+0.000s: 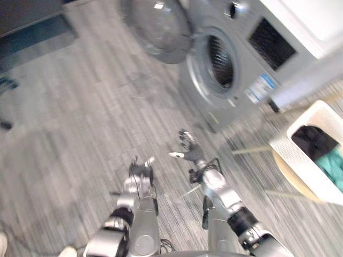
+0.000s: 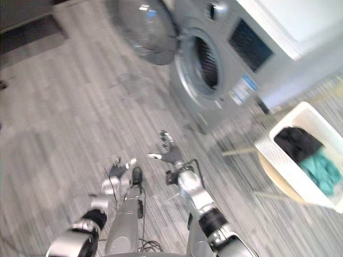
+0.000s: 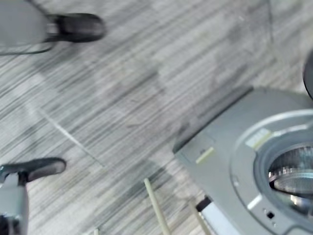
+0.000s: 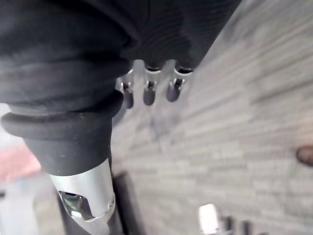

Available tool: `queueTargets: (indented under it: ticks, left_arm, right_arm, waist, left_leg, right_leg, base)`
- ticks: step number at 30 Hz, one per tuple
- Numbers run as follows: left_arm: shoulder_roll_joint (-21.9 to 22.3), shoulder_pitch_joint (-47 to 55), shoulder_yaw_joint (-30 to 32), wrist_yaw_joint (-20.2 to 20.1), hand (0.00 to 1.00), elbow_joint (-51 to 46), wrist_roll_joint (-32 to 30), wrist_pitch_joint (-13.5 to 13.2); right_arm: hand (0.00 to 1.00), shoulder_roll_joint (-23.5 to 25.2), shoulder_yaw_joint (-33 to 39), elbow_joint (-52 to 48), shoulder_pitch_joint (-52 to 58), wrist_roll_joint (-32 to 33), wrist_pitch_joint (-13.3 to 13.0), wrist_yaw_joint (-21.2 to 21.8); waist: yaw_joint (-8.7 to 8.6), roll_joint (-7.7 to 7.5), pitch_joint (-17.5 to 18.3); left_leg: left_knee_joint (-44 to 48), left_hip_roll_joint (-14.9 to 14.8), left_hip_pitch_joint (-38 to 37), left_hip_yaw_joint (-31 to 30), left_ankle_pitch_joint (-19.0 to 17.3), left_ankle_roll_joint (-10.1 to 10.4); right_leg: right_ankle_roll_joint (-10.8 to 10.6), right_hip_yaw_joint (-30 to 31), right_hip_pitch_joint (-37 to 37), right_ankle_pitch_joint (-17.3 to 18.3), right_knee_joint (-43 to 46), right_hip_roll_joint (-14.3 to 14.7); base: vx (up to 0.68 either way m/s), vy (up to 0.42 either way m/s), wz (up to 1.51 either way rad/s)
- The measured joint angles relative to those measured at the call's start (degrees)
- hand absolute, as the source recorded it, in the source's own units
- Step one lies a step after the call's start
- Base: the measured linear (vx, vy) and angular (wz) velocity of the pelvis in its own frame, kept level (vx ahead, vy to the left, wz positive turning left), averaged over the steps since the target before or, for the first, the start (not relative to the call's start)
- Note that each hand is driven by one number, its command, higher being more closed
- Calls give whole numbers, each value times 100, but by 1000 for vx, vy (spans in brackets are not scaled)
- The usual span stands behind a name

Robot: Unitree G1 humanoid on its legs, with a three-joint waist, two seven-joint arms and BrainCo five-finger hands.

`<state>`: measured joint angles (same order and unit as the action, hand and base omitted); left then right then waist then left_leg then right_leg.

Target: Pick up the laundry basket with both hands and put the clothes into the washing machine.

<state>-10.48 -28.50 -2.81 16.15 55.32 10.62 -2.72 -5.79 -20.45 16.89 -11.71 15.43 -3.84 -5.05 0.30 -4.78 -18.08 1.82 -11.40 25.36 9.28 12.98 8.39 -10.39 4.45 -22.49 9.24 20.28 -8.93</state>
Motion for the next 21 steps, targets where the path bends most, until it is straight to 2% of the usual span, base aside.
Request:
queueTargets:
  ticks: [2,3,4,8,9,10,11,14,16,19,21]
  left_arm:
    - [-482,-614,86,-9,0,170,94,2]
    - [-1316,-1729,581,-191,0,338,842,5]
    - [-1398,-1904,703,-287,0,381,1113,16]
    - [-1410,-2160,761,-432,0,379,1611,123]
    - [-1522,-2275,823,-487,0,347,1812,122]
    - [-1637,-2356,981,-478,0,302,2271,100]
    - [-1826,-2512,1230,-428,0,302,2855,83]
    - [-2073,-2647,1558,-147,0,335,3639,176]
    - [-2064,-2637,1670,-45,0,300,3891,158]
    - [-2188,-2653,1688,-60,0,-364,4163,90]
    - [-2240,-2693,1884,232,0,-455,4447,-43]
  right_arm:
    - [0,-195,423,-390,499,34,-17,31]
    - [0,-277,1042,-1761,2082,287,-161,34]
    - [0,-247,1043,-1943,2366,364,-220,33]
    - [0,-39,1041,-2408,2630,480,-268,43]
    - [0,124,1042,-2724,2815,516,-374,36]
    - [0,179,1003,-2958,2993,608,-458,44]
    - [0,187,991,-3148,3167,689,-487,42]
    - [0,266,1042,-3171,3221,765,-475,19]
    - [0,313,1041,-3175,3224,777,-477,19]
    - [0,301,1047,-3179,3225,884,-480,-4]
    - [0,298,1052,-3177,3226,894,-480,-29]
  waist:
    - [-198,-116,-66]
    - [-445,-291,-156]
    - [-479,-301,-158]
    - [-452,-335,-289]
    - [-430,-343,-363]
    - [-435,-341,-364]
    - [-443,-340,-403]
    - [-342,-382,-773]
    - [-253,-381,-800]
    - [-190,-377,-803]
    - [-202,-360,-815]
  left_leg:
    - [-18,-179,-10,301,1,1]
    - [-87,-645,33,805,19,22]
    - [-83,-741,89,839,21,25]
    - [-27,-922,207,859,63,26]
    - [126,-974,415,830,59,29]
    - [181,-989,639,798,56,31]
    - [196,-989,901,752,32,59]
    - [344,-975,1026,629,64,22]
    - [433,-987,1113,594,62,23]
    - [435,-995,1259,479,30,-1]
    - [463,-985,1371,407,-5,-14]
  right_leg:
    - [36,268,-112,-227,-207,159]
    - [123,639,-407,-531,-459,546]
    - [137,656,-490,-545,-461,633]
    - [175,625,-609,-574,-438,786]
    - [174,564,-725,-573,-420,803]
    - [173,533,-911,-571,-408,807]
    - [173,498,-1117,-569,-415,804]
    - [164,345,-1125,-564,-323,769]
    - [159,303,-1134,-535,-314,769]
    - [240,125,-1174,-449,-299,770]
    - [247,58,-1221,-438,-297,761]
  base:
    - [-42,-104,-140]
    - [-21,-247,-164]
    - [5,-289,-131]
    - [53,-135,-12]
    - [27,-69,3]
    - [33,-64,7]
    - [37,-36,9]
    - [40,-1,19]
    - [34,-17,14]
    - [24,-16,19]
    - [-8,8,12]
